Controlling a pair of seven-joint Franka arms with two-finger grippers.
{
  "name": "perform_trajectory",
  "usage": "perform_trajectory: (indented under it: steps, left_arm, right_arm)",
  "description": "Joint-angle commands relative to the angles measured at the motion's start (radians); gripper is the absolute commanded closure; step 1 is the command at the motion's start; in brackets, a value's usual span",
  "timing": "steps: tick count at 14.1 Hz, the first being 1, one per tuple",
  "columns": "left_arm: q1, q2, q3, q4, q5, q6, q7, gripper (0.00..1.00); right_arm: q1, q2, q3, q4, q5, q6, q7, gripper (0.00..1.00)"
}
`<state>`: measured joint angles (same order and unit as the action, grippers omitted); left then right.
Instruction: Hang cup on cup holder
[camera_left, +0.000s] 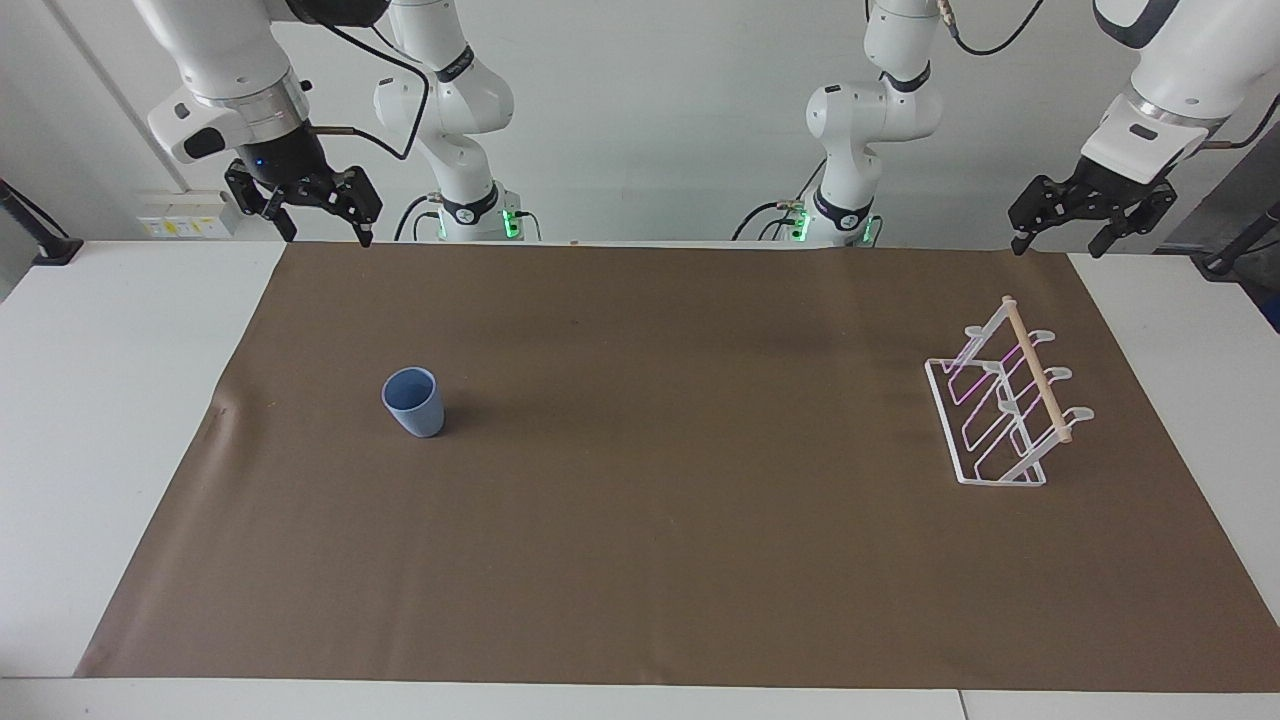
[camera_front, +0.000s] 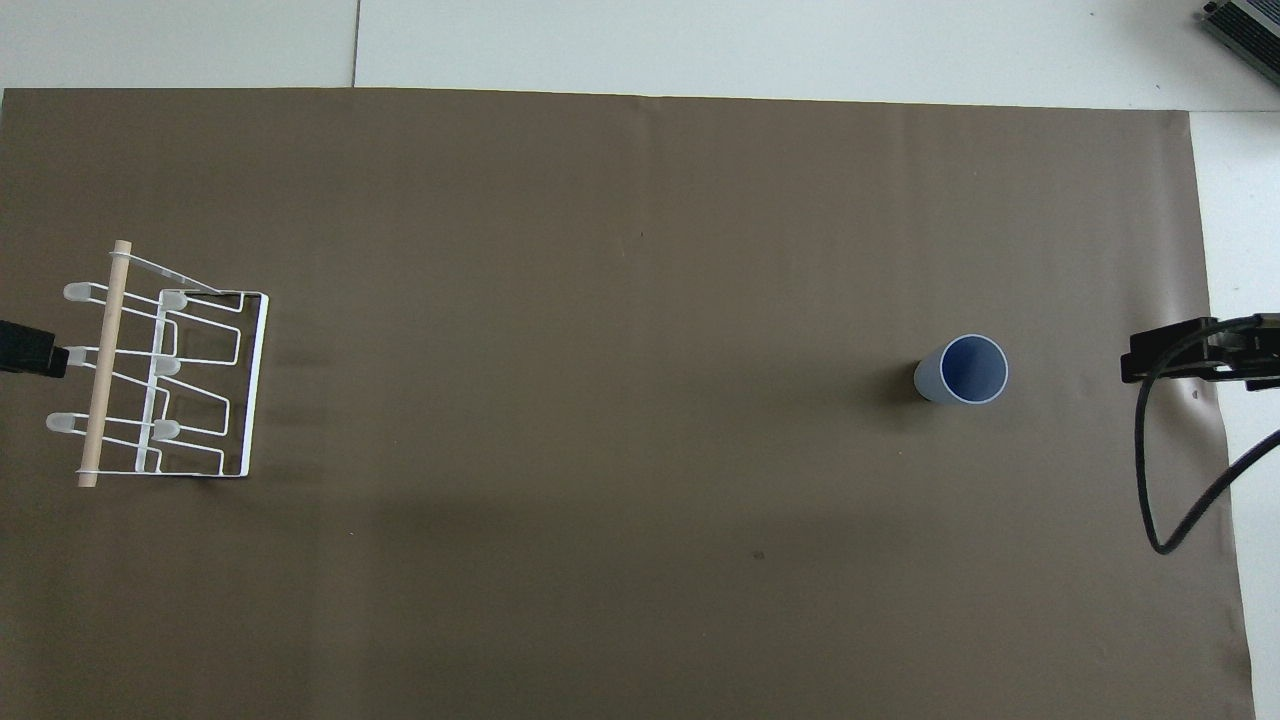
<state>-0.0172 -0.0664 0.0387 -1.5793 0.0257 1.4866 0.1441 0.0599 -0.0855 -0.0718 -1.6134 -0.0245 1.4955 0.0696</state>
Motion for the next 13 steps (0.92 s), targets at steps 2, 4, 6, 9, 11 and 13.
perform_trajectory:
  steps: [2,4,6,9,11,13]
  left_arm:
    - [0.003,-0.023,0.003,-0.025,-0.004,-0.006,-0.014,0.00]
    - [0.003,-0.023,0.003,-0.025,-0.004,-0.006,-0.014,0.00]
    - [0.003,-0.023,0.004,-0.025,-0.004,-0.006,-0.014,0.00]
    - [0.003,-0.023,0.003,-0.025,-0.004,-0.006,-0.014,0.00]
    - [0.003,-0.023,0.004,-0.025,-0.004,-0.006,-0.014,0.00]
    - [0.003,-0.024,0.004,-0.025,-0.004,-0.006,-0.014,0.00]
  right_arm:
    - [0.000,-0.031,0.000,-0.040,0.006,0.025,-0.007,0.00]
    - [-0.002,-0.031,0.000,-0.039,0.006,0.025,-0.007,0.00]
    - [-0.002,-0.033,0.000,-0.043,0.006,0.026,-0.005,0.00]
    - [-0.002,-0.040,0.000,-0.059,0.006,0.029,-0.010,0.00]
    - [-0.002,-0.042,0.000,-0.060,0.006,0.031,-0.011,0.00]
    - [-0.002,-0.042,0.000,-0.060,0.006,0.029,-0.011,0.00]
